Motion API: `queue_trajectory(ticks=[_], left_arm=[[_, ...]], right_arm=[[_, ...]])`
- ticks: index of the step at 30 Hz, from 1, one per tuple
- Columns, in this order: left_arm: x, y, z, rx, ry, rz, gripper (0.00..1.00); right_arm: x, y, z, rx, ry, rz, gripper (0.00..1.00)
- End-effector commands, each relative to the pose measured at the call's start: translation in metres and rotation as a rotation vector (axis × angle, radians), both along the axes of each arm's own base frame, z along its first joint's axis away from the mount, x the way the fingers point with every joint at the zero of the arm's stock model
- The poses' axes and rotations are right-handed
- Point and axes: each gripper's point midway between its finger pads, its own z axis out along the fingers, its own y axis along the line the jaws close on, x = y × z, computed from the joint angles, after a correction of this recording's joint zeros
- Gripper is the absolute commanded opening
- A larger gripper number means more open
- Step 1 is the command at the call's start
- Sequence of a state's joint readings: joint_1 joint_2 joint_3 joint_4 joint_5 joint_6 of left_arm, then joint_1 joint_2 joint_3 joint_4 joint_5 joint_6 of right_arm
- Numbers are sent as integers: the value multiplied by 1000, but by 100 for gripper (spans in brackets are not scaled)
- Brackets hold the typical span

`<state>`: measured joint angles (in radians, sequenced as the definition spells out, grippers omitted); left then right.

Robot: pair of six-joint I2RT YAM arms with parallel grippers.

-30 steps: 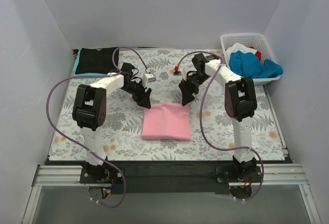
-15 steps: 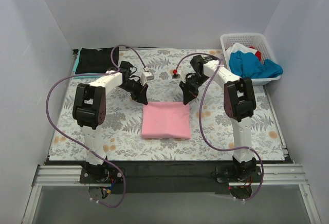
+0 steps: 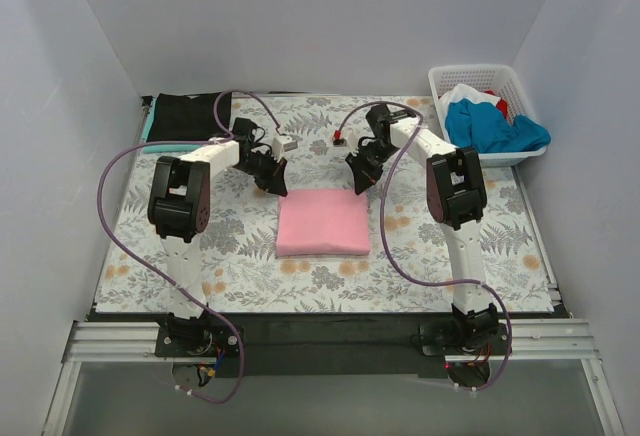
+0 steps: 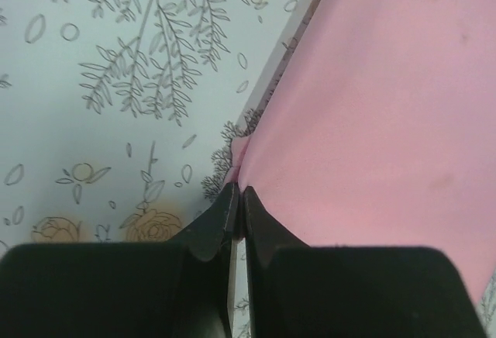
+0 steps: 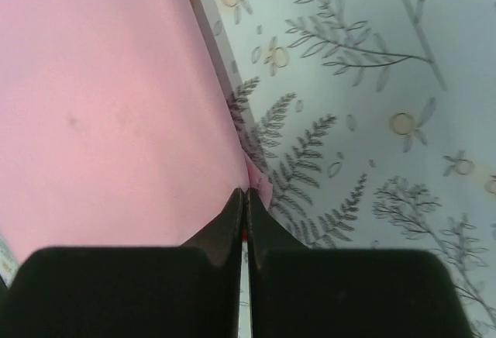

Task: Fold and stack the t-shirts
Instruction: Fold the tshirt

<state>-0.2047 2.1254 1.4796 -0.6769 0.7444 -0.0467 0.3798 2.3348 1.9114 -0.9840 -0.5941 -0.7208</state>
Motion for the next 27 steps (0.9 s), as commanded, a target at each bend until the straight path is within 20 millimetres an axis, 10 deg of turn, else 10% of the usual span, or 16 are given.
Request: queue_trajectory(ticks=[1, 4, 10, 19, 24, 27], left_arm=[[36, 18, -16, 87, -94, 59, 0], [46, 15, -5, 65, -104, 91, 11], [57, 16, 79, -46, -191, 272, 51], [-65, -46, 161, -420, 173, 370, 82], [-142, -86, 146, -501, 530, 393, 83], [-145, -93, 139, -525, 539, 398, 84]], right_arm=[[51, -7, -6, -58, -150, -89, 1], [64, -4, 12, -38, -182, -131, 9], [50, -5, 103, 98, -237, -200, 83], [-58, 14, 150, 377, 112, -235, 98], [-112, 49, 136, 461, 391, -249, 98], [-141, 66, 128, 439, 526, -263, 98]])
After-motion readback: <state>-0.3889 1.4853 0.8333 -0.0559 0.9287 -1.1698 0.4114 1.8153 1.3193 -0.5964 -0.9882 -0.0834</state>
